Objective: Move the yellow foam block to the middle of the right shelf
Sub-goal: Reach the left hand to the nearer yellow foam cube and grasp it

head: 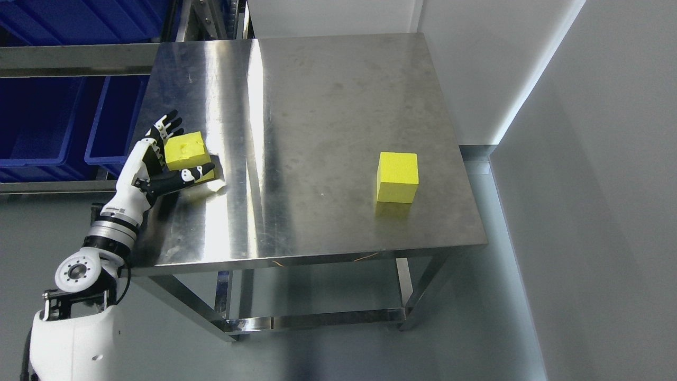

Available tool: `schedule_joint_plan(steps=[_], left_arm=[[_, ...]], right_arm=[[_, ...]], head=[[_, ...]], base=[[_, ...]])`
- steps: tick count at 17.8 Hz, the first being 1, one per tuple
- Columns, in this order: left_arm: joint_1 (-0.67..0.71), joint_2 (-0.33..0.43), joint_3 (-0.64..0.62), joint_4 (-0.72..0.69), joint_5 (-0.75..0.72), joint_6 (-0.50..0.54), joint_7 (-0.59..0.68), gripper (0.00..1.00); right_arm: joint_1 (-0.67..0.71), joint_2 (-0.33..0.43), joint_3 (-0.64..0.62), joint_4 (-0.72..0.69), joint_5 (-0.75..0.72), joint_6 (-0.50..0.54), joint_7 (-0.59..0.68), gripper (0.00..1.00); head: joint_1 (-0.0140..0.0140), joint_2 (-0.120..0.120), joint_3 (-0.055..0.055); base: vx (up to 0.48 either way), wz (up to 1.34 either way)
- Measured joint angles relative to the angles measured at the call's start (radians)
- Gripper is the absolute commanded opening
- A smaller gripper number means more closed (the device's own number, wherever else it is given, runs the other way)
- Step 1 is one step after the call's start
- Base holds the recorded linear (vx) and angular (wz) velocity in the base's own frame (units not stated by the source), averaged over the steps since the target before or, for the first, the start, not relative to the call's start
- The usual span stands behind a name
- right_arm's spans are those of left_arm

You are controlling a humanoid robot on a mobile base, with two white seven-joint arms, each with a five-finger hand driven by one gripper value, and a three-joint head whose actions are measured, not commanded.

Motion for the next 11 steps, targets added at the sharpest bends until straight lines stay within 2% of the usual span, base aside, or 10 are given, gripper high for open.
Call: schedule_joint_plan(steps=[1, 4, 6, 9, 11], left_arm=[[-0.003, 0.004, -0.006, 0.007, -0.005, 0.0, -0.003, 0.96], [-0.009, 0.015, -0.02, 0.024, -0.014, 0.0, -0.01, 0.8], [-0.01, 0.019, -0.025, 0.035, -0.019, 0.0, -0.014, 0.63], [-0.01, 0.021, -0.025, 0.048, -0.023, -0.037, -0.021, 0.34], [-0.008, 0.013, -0.015, 0.056, -0.025, -0.074, -0.027, 0.19]], right_arm=[[0.0, 0.0, 0.0, 0.0, 0.0, 0.0, 0.0, 1.0], [0.0, 0.0, 0.0, 0.0, 0.0, 0.0, 0.0, 1.0], [0.0, 0.0, 0.0, 0.0, 0.0, 0.0, 0.0, 1.0], [0.0, 0.0, 0.0, 0.0, 0.0, 0.0, 0.0, 1.0], [0.0, 0.0, 0.0, 0.0, 0.0, 0.0, 0.0, 1.0]], head=[[0.0, 0.0, 0.0], [0.0, 0.0, 0.0], [0.0, 0.0, 0.0], [0.0, 0.0, 0.0], [0.0, 0.0, 0.0]], base=[[0.0, 0.0], [0.0, 0.0], [0.0, 0.0], [0.0, 0.0], [0.0, 0.0]])
